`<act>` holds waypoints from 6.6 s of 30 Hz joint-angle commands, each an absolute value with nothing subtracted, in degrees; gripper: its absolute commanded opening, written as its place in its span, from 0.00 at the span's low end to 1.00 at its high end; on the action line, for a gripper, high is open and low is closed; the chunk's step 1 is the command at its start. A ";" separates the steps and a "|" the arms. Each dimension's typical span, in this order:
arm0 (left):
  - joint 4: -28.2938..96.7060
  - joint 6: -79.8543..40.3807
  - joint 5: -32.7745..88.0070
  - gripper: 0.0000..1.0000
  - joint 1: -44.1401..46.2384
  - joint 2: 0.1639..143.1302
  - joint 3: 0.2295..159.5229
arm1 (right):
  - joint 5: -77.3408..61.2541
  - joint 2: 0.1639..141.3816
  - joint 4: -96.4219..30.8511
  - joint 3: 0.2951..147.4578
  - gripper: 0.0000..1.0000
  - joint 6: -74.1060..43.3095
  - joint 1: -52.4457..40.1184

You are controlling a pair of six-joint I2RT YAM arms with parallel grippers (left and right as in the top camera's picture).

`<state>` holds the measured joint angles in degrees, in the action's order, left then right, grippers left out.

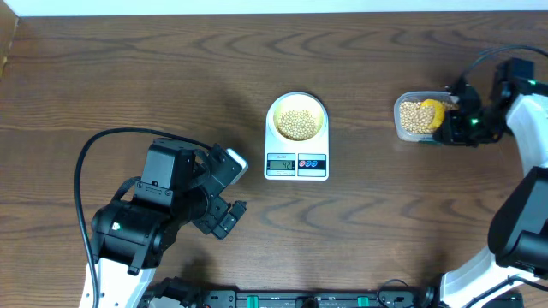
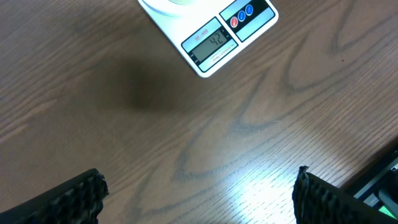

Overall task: Scoop item into bowl and weigh 50g on scale
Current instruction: 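Dip the scoop into the soybeans with the right gripper and lift, then carry the filled scoop over the yellow bowl on the scale, then tilt the scoop to pour soybeans into the yellow bowl, then move the scoop back over the soybean tub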

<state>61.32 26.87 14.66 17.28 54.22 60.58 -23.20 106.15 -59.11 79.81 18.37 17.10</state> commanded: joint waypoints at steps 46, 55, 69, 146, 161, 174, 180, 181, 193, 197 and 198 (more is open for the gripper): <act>61.45 27.20 14.28 0.98 16.95 54.24 62.37 | -58.46 106.85 -46.78 79.92 0.01 4.51 -6.31; 61.45 27.20 14.26 0.98 16.95 54.24 62.39 | -43.94 106.83 -42.89 79.92 0.01 5.45 -14.35; 61.45 27.20 14.28 0.98 16.95 54.24 62.39 | -33.87 106.83 -38.74 79.92 0.01 9.13 -19.75; 61.45 27.20 14.28 0.98 16.95 54.24 62.37 | -15.16 102.21 -39.86 79.94 0.01 18.92 -25.28; 61.45 27.20 14.28 0.98 16.95 54.24 62.37 | -15.64 102.21 -39.86 79.94 0.01 18.74 -25.08; 61.45 27.18 14.28 0.98 16.95 54.24 62.39 | -27.33 102.21 -41.74 79.92 0.01 15.00 -20.60; 61.45 27.20 14.28 0.98 16.95 54.24 62.37 | -33.30 102.21 -45.30 79.94 0.01 14.98 -16.60; 61.45 27.20 14.28 0.98 16.95 54.24 62.39 | -33.71 102.19 -45.67 79.94 0.01 15.00 -16.10; 61.45 27.20 14.28 0.98 16.95 54.24 62.37 | -38.76 95.18 -53.28 79.94 0.01 15.07 -2.26; 61.45 27.20 14.28 0.98 16.95 54.24 62.37 | -32.99 91.72 -56.84 79.92 0.01 15.07 4.08; 61.45 27.20 14.28 0.98 16.95 54.24 62.39 | -29.89 90.85 -57.78 79.94 0.01 15.22 5.89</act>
